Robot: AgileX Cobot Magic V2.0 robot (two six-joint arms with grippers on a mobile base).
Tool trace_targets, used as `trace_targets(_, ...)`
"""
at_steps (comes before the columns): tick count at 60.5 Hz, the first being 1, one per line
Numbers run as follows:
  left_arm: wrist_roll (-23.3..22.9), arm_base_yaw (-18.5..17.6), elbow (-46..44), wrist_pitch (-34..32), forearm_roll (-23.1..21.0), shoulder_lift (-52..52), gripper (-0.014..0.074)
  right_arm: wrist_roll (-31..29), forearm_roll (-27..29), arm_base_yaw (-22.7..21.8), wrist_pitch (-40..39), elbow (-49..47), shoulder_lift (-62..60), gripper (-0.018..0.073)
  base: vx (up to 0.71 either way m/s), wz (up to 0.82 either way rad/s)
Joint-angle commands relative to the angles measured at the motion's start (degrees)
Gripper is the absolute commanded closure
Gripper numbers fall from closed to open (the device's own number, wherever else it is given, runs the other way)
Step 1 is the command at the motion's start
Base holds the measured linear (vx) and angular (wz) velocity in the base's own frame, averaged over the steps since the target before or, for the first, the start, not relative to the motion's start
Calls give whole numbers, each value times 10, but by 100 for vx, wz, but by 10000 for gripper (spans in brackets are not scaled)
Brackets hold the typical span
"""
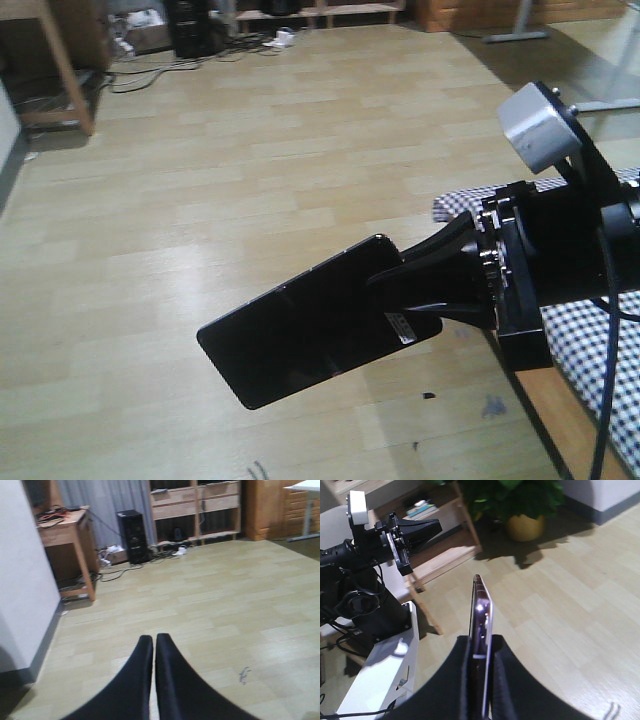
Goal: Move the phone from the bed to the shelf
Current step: 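Hold the phone in the right gripper while the base turns away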
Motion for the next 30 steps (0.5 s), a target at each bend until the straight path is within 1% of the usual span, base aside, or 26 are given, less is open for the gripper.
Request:
trace_targets(1, -3, -1, -13, -41, -5, -8, 595, 0, 56, 1, 41, -14, -14, 561, -12, 49)
trace_targets(15, -3, -1, -13, -41, -5, -8, 595, 0, 56, 1, 41, -14, -14, 561, -10, 38)
trace_targets(23, -3, -1, -13, -41, -5, -8, 595, 0, 56, 1, 41, -14, -14, 561, -5, 19)
trace_targets(30, -3, -1, -13, -41, -5, -8, 595, 0, 56, 1, 40, -14, -14, 561, -1, 5)
